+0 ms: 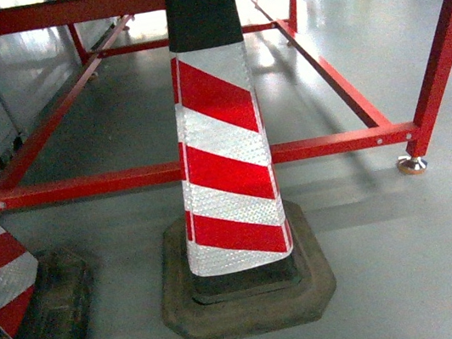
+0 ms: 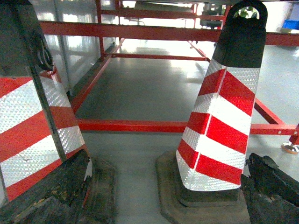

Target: Sort blue parts and orange caps into right shelf containers

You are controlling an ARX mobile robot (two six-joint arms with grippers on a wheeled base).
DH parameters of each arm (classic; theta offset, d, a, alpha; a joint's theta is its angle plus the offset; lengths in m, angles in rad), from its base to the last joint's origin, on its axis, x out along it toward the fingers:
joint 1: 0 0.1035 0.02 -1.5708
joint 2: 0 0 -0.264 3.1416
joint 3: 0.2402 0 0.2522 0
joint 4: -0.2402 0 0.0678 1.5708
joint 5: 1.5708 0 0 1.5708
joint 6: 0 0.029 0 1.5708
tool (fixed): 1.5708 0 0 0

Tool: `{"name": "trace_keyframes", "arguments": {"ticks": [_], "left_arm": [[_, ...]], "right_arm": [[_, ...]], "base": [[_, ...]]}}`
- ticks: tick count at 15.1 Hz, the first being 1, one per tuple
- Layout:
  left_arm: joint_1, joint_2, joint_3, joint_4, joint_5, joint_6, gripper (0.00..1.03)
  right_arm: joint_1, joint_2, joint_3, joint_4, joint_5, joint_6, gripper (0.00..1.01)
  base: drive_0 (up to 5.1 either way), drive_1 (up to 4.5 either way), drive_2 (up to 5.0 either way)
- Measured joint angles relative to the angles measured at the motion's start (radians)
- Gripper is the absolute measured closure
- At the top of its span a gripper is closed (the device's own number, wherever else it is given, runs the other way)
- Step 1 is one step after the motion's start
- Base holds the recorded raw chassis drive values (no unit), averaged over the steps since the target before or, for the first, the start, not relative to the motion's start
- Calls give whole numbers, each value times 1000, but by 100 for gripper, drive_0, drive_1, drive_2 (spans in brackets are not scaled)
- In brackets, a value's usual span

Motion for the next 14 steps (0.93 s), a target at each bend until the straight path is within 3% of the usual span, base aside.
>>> {"name": "trace_keyframes", "arguments": {"ticks": [14], "left_arm": [[0, 0, 0, -1, 0, 0, 5]], "right_arm": [[0, 0, 0, -1, 0, 0, 3]], "base": [[0, 0, 0]]}}
